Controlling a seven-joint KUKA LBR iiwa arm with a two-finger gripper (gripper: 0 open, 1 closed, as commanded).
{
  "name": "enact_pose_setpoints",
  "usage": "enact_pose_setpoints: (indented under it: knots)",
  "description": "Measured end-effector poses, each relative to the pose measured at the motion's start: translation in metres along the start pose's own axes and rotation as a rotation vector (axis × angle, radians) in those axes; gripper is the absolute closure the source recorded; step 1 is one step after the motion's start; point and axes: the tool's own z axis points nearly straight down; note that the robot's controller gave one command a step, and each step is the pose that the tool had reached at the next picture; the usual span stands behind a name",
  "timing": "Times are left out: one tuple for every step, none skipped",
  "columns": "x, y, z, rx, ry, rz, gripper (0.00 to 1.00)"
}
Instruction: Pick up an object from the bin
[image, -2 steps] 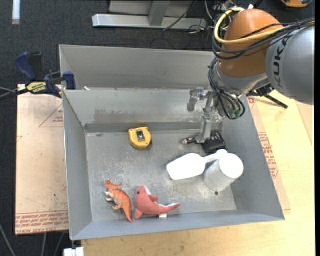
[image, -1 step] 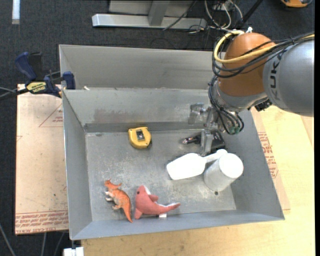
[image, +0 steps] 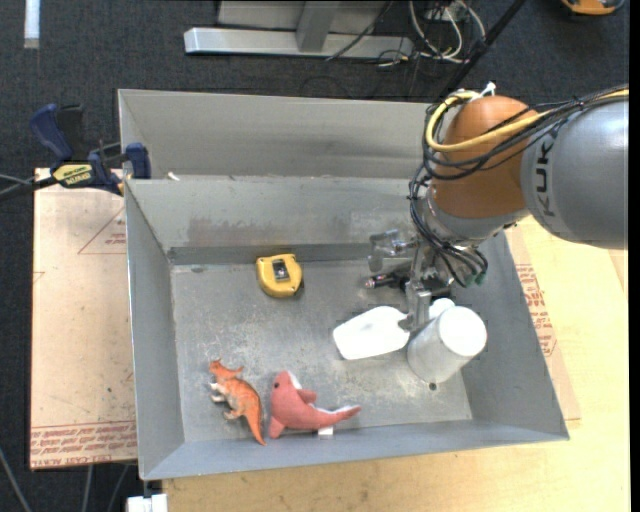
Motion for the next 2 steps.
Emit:
enact_pose_setpoints:
  knots:
    - [0.005,-0.006,0.038,0.002,-0.006,-0.312,0.00]
    - [0.009,-0.002,0.058,-0.001,-0.001,-0.357,0.00]
